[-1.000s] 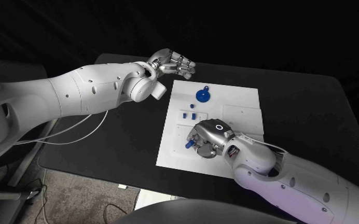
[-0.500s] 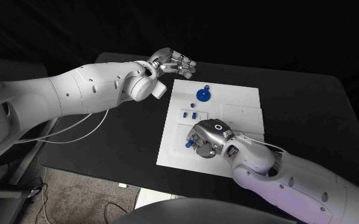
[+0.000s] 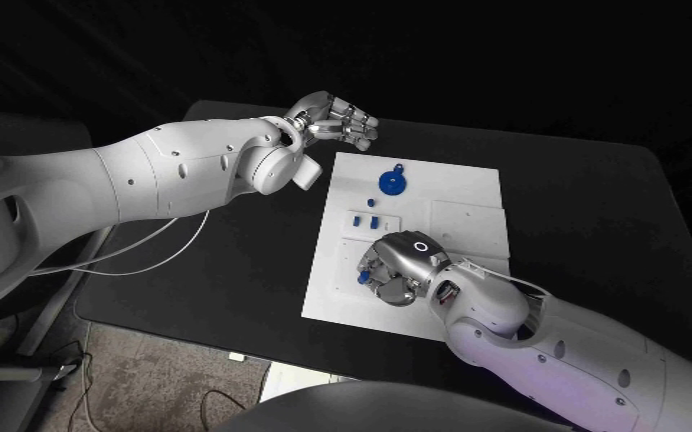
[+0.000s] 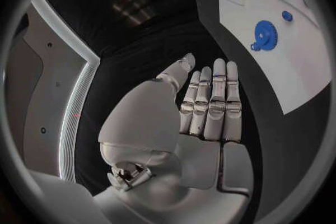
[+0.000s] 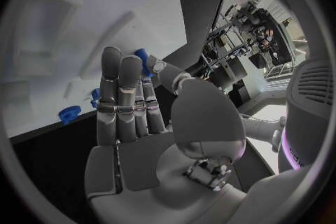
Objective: Assemble the parts on the task board
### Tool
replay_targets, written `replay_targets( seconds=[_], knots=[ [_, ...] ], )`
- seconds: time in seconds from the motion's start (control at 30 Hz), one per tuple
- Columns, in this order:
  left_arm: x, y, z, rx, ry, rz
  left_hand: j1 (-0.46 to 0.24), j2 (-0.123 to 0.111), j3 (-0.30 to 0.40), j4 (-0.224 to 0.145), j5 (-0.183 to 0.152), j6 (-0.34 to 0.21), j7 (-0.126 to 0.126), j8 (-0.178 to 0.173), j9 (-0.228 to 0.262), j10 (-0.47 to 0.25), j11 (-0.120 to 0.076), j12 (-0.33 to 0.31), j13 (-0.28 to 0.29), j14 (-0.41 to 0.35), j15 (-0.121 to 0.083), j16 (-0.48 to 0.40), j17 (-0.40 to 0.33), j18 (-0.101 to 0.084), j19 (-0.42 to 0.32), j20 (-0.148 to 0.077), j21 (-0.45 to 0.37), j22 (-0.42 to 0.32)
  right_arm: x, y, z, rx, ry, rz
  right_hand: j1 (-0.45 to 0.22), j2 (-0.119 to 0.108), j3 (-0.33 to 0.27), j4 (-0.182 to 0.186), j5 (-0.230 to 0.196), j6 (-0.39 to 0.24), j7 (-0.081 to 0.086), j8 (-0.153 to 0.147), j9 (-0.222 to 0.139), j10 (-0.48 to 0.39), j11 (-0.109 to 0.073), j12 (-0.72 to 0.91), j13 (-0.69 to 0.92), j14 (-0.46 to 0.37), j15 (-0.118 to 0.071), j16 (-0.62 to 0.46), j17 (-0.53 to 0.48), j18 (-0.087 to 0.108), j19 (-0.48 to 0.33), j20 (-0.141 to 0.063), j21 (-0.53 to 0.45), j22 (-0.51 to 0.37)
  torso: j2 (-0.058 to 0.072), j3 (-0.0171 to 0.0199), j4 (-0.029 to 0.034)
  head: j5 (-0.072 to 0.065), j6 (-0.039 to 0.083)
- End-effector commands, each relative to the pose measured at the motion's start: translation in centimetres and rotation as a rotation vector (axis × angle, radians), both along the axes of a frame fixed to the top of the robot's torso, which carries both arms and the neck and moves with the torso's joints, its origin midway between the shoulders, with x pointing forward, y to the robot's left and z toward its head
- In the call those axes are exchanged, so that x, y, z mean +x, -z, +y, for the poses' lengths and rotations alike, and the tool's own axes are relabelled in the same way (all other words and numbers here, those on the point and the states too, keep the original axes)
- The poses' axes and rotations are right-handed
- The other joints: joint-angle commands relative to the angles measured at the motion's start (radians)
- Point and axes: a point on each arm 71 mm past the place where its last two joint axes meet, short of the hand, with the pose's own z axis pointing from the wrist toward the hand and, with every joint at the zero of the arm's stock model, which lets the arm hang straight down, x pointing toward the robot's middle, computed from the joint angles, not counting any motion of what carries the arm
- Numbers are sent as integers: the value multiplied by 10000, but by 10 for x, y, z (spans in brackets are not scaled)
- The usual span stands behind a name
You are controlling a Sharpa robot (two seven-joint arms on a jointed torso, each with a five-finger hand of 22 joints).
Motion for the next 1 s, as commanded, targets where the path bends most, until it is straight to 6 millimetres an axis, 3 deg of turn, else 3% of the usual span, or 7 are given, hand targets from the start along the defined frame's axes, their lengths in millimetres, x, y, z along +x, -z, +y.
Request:
replay_targets(
  seconds=[0.03,0.13,0.47,0.6,0.8,1.0],
  knots=[
    [0,-1,-2,-98,131,-2,-73,-10,-20,58,-22,-67,-22,-8,5,40,26,-22,-12,13,-15,-18,12,-49,62,3,29,-9,0,2,-2,174,113,116,-25,-155,93,55,-53,-121,7,-67,-36,-179,49,-62,-13,1,74,30,-12,229,-9,104,-40,-3,-2,3,-9,-11,9],
    [0,-1,-2,-98,134,-1,-73,-10,-20,58,-22,-67,-22,-8,5,40,26,-22,-12,13,-15,-18,12,-49,62,3,29,-9,0,1,-2,276,149,119,-66,-326,142,140,-47,-331,61,-74,-47,-365,113,-65,-15,-9,120,51,-30,300,1,167,-56,0,2,8,-5,-11,2],
    [0,-1,-2,-98,145,9,-73,-10,-20,58,-22,-67,-22,-8,5,40,26,-22,-12,13,-15,-18,12,-49,62,3,29,-9,0,0,-3,555,245,82,-29,-496,-12,276,-20,-628,70,-69,-50,-462,138,-62,-14,4,144,77,-93,354,70,212,-125,-75,1,9,0,-37,12],
    [0,-1,-2,-95,141,13,-73,-10,-20,58,-22,-67,-22,-8,5,40,26,-22,-12,13,-15,-18,12,-49,62,3,29,-9,0,-2,-5,812,322,94,-77,-650,-265,278,212,-794,43,-64,-48,-533,145,-62,-14,8,151,80,-108,362,98,221,-156,-119,2,9,-2,-42,19],
    [-1,-1,-1,-94,134,12,-73,-10,-20,58,-22,-67,-22,-8,5,40,26,-22,-12,13,-15,-18,12,-49,62,3,29,-9,-2,-6,-9,1284,408,128,49,-610,-1201,307,172,-902,43,-64,-48,-643,175,-60,-12,15,176,66,-178,369,206,252,-324,-372,0,13,-5,-41,29],
    [0,-1,-1,-90,114,4,-73,-10,-20,58,-22,-67,-22,-8,5,40,26,-22,-12,13,-15,-18,12,-49,62,3,29,-9,-2,-14,-21,2203,648,478,141,-524,-1136,253,322,-832,113,-58,-44,-526,164,-59,-13,2,161,63,-199,379,211,235,-355,-429,-14,20,-17,-79,74]
  ],
)
